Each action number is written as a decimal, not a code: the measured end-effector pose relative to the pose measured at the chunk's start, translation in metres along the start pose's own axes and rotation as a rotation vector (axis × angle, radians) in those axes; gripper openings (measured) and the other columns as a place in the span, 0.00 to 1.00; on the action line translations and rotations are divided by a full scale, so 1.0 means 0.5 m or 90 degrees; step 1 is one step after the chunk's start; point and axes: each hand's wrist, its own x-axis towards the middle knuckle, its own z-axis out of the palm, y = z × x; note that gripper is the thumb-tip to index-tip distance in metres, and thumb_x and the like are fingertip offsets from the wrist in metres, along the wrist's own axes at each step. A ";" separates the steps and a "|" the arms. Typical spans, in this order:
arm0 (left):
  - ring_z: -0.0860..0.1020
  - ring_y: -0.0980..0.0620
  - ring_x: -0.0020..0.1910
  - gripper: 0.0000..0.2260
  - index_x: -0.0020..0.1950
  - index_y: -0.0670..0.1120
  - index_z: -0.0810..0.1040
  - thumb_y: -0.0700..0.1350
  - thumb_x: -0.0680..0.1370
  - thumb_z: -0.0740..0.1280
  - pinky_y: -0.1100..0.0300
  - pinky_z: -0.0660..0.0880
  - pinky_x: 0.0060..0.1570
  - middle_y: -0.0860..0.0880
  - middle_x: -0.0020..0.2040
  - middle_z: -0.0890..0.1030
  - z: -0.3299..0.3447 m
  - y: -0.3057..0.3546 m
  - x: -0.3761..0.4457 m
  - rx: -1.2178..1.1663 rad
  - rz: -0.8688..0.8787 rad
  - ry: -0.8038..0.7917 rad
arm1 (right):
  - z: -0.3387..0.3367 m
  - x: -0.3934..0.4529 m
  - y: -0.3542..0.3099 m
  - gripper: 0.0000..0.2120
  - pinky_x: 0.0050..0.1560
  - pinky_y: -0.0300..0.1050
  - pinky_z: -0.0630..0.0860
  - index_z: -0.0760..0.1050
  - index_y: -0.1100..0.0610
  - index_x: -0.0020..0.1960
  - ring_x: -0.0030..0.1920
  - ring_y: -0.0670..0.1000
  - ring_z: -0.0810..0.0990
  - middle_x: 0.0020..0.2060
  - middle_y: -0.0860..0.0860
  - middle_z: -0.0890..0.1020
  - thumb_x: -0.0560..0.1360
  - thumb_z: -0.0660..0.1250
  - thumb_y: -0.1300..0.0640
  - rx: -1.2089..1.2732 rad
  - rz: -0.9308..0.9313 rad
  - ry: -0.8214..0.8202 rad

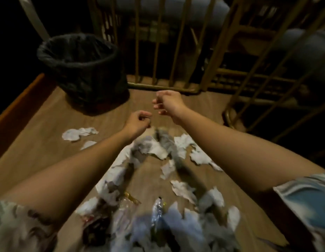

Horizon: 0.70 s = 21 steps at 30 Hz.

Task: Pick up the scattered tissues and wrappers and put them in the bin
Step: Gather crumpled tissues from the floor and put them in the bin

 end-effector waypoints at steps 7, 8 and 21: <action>0.80 0.47 0.46 0.11 0.58 0.45 0.77 0.41 0.76 0.68 0.52 0.78 0.47 0.48 0.53 0.78 0.175 -0.072 -0.120 0.257 0.126 -0.326 | -0.185 -0.146 0.214 0.09 0.33 0.35 0.75 0.74 0.60 0.57 0.35 0.48 0.78 0.39 0.53 0.80 0.81 0.60 0.58 -0.115 -0.014 0.098; 0.80 0.46 0.48 0.11 0.56 0.45 0.77 0.42 0.75 0.67 0.49 0.79 0.50 0.47 0.53 0.79 0.196 -0.090 -0.131 0.282 0.158 -0.374 | -0.204 -0.173 0.256 0.09 0.37 0.37 0.77 0.75 0.59 0.57 0.37 0.48 0.79 0.40 0.52 0.81 0.80 0.61 0.57 -0.144 -0.014 0.120; 0.45 0.40 0.78 0.38 0.64 0.57 0.71 0.73 0.58 0.68 0.40 0.55 0.74 0.40 0.79 0.53 0.314 -0.292 -0.232 0.471 0.218 -0.469 | -0.264 -0.450 0.616 0.39 0.72 0.58 0.60 0.64 0.46 0.70 0.75 0.56 0.57 0.75 0.53 0.58 0.66 0.58 0.24 -0.435 0.214 0.310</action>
